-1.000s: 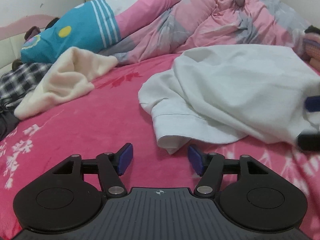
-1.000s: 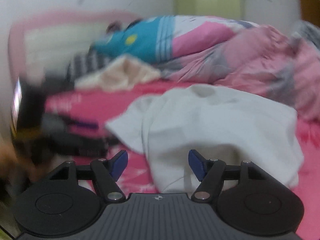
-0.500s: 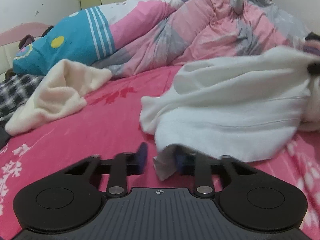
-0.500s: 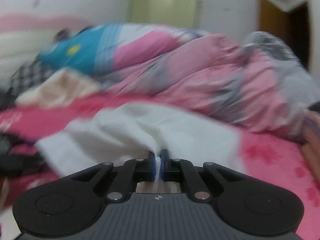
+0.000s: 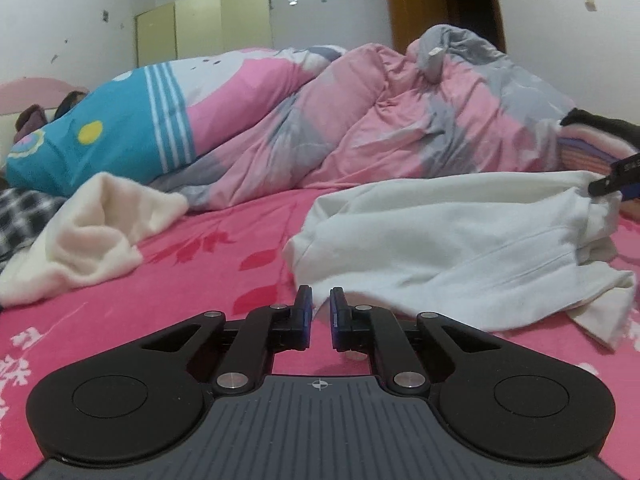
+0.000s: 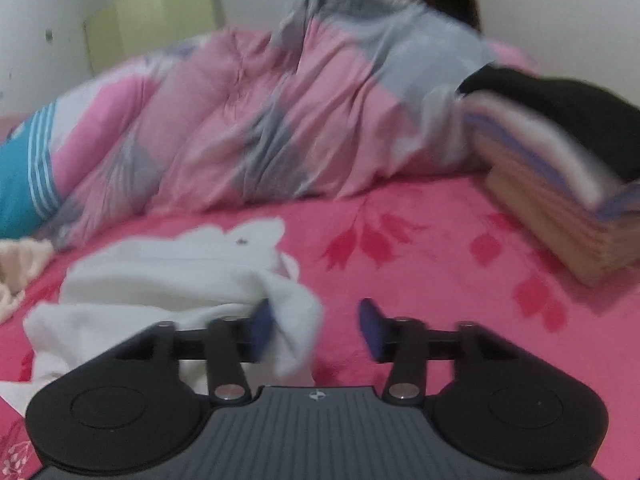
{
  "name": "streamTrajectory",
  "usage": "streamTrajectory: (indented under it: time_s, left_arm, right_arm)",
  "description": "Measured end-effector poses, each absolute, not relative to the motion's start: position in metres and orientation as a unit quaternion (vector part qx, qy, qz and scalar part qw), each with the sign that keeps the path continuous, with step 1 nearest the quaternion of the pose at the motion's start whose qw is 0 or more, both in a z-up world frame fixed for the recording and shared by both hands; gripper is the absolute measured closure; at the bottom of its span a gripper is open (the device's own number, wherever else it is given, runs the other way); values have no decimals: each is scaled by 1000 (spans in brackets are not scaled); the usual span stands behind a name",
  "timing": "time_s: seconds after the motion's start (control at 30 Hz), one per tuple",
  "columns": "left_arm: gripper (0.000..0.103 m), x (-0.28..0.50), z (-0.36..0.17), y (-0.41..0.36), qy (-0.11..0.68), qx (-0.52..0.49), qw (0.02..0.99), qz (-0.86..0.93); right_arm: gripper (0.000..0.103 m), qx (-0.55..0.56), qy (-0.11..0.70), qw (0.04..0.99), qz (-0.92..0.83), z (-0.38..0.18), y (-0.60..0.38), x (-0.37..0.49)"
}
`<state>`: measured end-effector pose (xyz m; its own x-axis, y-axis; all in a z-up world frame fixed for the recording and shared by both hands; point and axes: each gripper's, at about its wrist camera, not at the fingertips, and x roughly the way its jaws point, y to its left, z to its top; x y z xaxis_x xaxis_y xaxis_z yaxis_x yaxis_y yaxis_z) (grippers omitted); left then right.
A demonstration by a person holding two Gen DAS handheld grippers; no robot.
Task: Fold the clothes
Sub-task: 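Lift the white shirt off the bed with both grippers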
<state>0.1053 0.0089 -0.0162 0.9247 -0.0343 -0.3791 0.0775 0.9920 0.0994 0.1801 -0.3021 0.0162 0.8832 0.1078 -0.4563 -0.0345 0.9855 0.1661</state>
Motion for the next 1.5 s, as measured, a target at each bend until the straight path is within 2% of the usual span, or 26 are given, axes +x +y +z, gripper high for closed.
streamTrajectory:
  time_s: [0.2,0.27,0.33,0.47,0.57,0.6,0.67,0.7,0.73,0.8,0.83,0.87,0.9,1.07,1.23,1.47,1.5]
  left_arm:
    - [96,100,-4,1,168,60,983,-43]
    - [96,98,1,-3,161,57,984,-47]
    - [97,96,6,-6,154,57,985,-52]
    - [97,89,12,-11,145,80,985,-53]
    - [94,87,6,-8,161,97,980,-57]
    - [94,87,2,-6,171,100,978,-61]
    - [94,88,-9,-3,193,108,973,-70]
    - [87,88,-14,-4,202,115,970,-72]
    - [81,89,-20,-5,212,122,967,-75]
    - [64,91,-30,-11,217,144,962,-77]
    - [60,92,-34,-15,217,156,961,-77]
    - [52,93,-39,-19,217,168,959,-76]
    - [49,96,-43,-24,214,182,957,-74]
    - [49,119,-63,-42,223,262,938,-43]
    - [49,131,-62,-35,235,252,939,-23]
    - [49,136,-60,-47,197,293,935,-37]
    - [52,137,-61,-49,192,298,934,-40]
  right_arm:
    - [36,39,122,988,80,24,-278,98]
    - [34,-24,118,982,142,16,-243,79]
    - [29,-81,118,972,185,7,-213,70]
    - [29,-147,135,963,180,-14,-190,81]
    - [37,-197,148,953,175,-29,-172,89]
    - [44,-213,152,949,174,-35,-166,91]
    - [68,-245,160,941,171,-45,-154,97]
    - [88,-261,163,936,169,-50,-148,99]
    - [93,-277,167,931,167,-55,-142,102]
    - [95,-291,172,927,164,-60,-136,107]
    - [97,-275,170,932,163,-56,-140,108]
    - [98,-258,168,937,162,-52,-144,109]
    - [98,-247,168,940,162,-49,-147,110]
    - [98,-236,165,943,166,-37,-151,107]
    - [98,-219,173,945,168,-34,-157,96]
    - [97,-181,188,950,173,-38,-167,87]
    - [97,-177,188,950,173,-38,-168,85]
